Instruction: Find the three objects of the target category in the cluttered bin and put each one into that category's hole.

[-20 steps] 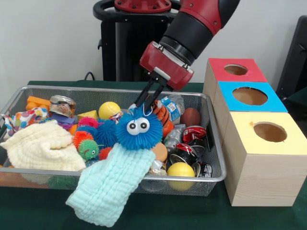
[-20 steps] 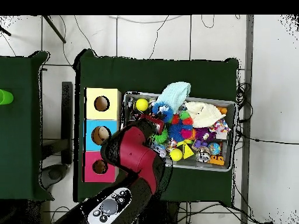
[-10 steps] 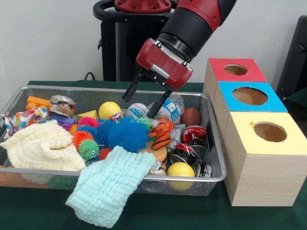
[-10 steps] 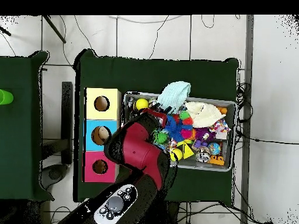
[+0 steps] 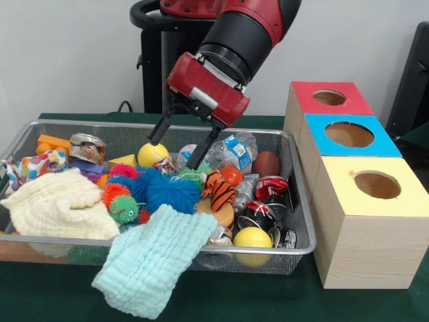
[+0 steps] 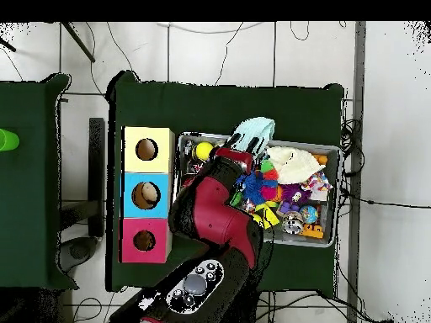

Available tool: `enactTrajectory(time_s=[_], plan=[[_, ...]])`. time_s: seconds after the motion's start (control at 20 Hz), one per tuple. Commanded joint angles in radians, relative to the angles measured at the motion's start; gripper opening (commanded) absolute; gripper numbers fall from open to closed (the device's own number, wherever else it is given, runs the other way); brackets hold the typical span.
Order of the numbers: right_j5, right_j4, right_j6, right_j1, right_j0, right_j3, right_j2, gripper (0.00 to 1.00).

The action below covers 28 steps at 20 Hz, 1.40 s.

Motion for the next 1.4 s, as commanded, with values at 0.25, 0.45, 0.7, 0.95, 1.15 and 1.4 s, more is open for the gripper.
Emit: enactTrajectory(time_s=[0.25, 0.45, 0.7, 0.95, 1.15, 1.4], plan=[[0.117, 0.236, 0.146, 0.118, 0.161, 0.032, -0.02, 1.0], [0.16, 0.296, 0.126, 0.155, 0.209, 0.019, -0.075, 1.0], [0.038, 0.081, 0.297, -0.002, 0.031, 0.085, 0.162, 1.0], [-0.044, -0.017, 0.296, 0.023, -0.018, 0.087, 0.194, 1.0], [-0.098, -0.041, 0.324, 0.039, -0.043, 0.1, 0.221, 1.0], [-0.072, -0.031, 0.249, 0.062, -0.028, 0.09, 0.197, 1.0]])
